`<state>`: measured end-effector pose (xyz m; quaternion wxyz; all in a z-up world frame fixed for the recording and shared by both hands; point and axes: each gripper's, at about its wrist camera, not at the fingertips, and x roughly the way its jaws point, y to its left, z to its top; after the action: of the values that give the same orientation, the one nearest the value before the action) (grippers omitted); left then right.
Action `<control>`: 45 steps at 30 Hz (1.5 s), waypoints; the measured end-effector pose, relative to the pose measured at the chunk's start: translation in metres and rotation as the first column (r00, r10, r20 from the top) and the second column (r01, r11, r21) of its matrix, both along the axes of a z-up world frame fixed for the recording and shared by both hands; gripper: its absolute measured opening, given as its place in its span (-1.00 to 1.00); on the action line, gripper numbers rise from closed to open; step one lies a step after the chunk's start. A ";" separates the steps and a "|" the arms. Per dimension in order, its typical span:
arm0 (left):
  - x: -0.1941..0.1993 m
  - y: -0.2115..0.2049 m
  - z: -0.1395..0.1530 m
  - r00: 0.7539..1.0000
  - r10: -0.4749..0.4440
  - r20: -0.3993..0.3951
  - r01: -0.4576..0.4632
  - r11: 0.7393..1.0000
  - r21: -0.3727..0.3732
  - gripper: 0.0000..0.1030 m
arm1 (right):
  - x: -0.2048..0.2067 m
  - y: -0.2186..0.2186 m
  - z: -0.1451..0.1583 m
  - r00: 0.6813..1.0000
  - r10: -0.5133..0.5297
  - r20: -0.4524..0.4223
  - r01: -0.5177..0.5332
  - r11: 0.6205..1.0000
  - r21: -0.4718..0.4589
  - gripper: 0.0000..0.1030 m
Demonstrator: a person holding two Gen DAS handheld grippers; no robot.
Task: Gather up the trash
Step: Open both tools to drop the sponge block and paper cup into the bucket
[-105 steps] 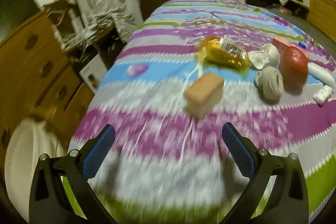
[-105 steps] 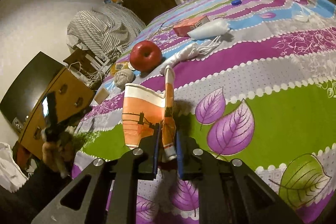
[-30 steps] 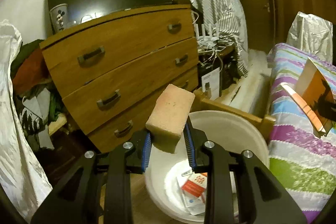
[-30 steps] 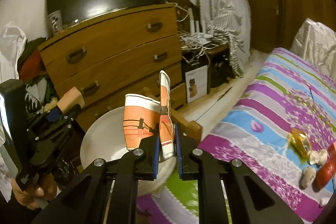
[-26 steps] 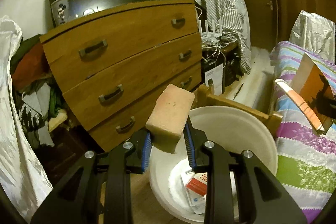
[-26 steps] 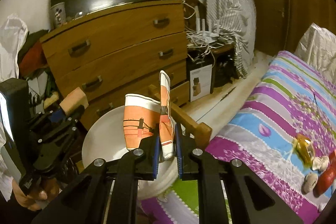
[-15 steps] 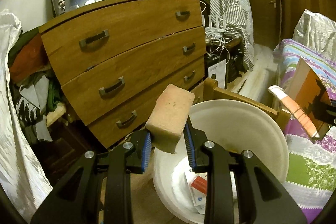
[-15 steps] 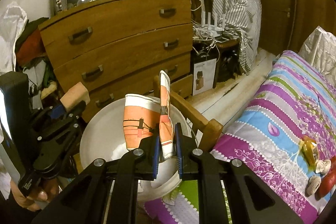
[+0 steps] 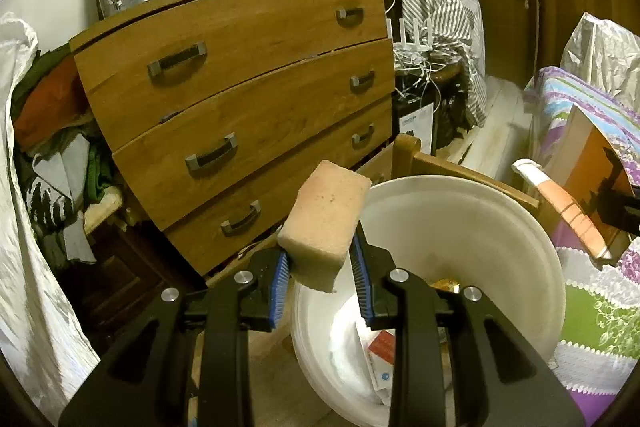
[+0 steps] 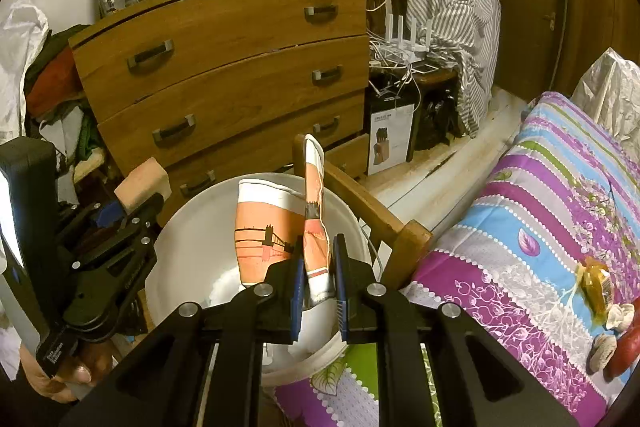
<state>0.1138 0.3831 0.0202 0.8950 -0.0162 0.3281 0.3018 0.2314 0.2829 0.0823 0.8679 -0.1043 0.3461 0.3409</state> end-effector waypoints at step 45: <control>0.011 0.024 -0.024 1.000 -0.016 0.002 0.016 0.993 -0.115 0.65 | 0.020 0.009 -0.008 1.000 0.006 0.016 -0.006 1.000 0.007 -0.16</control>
<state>0.1252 0.4075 -0.0035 0.8951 -0.0651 0.3445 0.2753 0.2511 0.2914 0.0741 0.8699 -0.1052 0.3378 0.3438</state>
